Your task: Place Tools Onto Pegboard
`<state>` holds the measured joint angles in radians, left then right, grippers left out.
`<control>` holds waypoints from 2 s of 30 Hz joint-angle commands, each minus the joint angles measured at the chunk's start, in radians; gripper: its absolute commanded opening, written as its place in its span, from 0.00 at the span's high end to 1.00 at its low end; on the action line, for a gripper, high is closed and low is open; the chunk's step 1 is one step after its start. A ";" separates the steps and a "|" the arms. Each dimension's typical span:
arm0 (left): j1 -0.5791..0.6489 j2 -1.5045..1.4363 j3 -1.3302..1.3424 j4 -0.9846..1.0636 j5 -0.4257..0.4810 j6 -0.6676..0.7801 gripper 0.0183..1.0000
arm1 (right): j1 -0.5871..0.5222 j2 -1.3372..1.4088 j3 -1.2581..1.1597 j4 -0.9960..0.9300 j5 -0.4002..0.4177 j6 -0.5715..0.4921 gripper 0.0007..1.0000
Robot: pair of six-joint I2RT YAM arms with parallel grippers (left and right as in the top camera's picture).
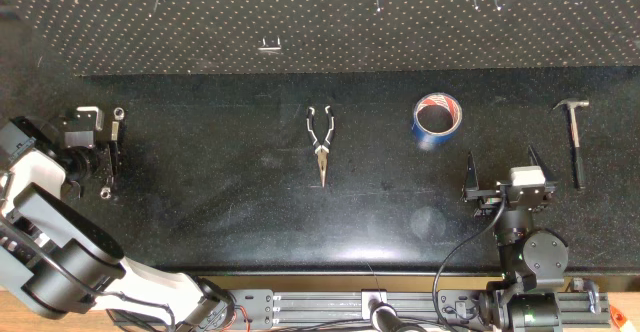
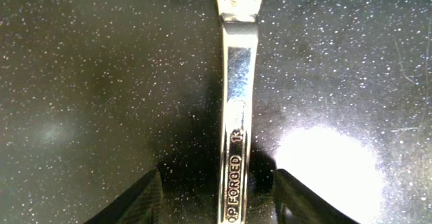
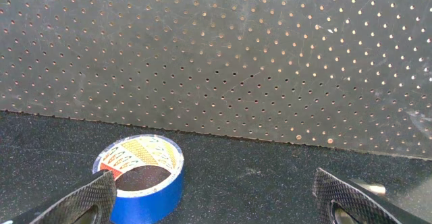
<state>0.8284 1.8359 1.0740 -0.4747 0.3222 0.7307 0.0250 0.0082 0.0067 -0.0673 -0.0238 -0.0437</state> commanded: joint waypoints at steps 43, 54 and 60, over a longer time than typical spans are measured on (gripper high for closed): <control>-0.615 -1.026 -0.297 0.100 -0.230 -0.513 0.99 | -0.005 -0.007 -0.003 -0.006 0.006 -0.011 0.06; -0.615 -0.807 -0.380 0.476 -0.243 -0.453 0.99 | -0.005 -0.007 -0.003 -0.006 0.006 -0.011 0.06; -0.615 -0.752 -0.319 0.517 -0.240 -0.453 0.99 | -0.005 -0.007 -0.003 -0.006 0.006 -0.011 0.06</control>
<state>0.2169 1.0821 0.7025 0.0246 0.0891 0.2672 0.0250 0.0074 0.0067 -0.0673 -0.0238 -0.0437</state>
